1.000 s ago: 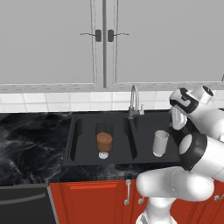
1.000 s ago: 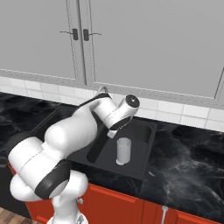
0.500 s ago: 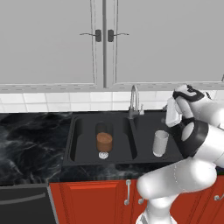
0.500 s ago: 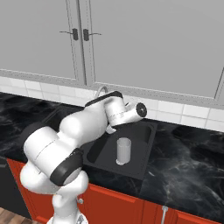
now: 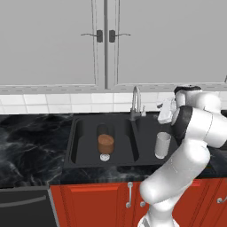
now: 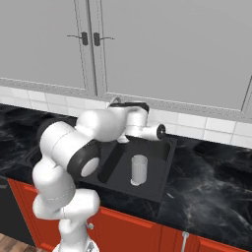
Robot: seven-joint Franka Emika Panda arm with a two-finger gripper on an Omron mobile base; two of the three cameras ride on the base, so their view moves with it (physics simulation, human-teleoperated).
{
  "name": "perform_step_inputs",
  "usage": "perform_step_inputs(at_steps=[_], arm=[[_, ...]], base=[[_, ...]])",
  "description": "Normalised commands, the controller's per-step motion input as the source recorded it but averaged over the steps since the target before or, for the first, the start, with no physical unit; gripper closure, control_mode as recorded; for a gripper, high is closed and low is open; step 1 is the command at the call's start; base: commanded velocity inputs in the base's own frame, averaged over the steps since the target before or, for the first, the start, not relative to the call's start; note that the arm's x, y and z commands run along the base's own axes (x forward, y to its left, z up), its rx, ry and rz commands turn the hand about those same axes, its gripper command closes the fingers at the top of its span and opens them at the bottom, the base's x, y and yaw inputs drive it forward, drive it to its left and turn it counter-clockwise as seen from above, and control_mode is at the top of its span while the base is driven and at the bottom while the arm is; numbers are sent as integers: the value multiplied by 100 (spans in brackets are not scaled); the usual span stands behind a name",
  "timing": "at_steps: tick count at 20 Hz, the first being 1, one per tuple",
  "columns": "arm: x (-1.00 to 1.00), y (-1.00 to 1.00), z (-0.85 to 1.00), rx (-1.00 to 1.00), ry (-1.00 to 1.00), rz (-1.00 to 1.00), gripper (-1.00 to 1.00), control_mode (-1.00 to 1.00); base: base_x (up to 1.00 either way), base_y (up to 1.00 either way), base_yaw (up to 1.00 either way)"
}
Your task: Pick the jar and glass cup and place them in the sink. Then turn on the water.
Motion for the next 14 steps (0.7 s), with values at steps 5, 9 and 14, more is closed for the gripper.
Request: perform_step_inputs(at_steps=[5, 9, 14], arm=[[44, 10, -3, 27, 0, -3, -100, -100], [42, 4, -24, 23, 0, -1, -100, -100], [55, 13, -35, 17, 0, -2, -100, -100]], base=[[0, 0, 0], [0, 0, 0], [0, 0, 0]])
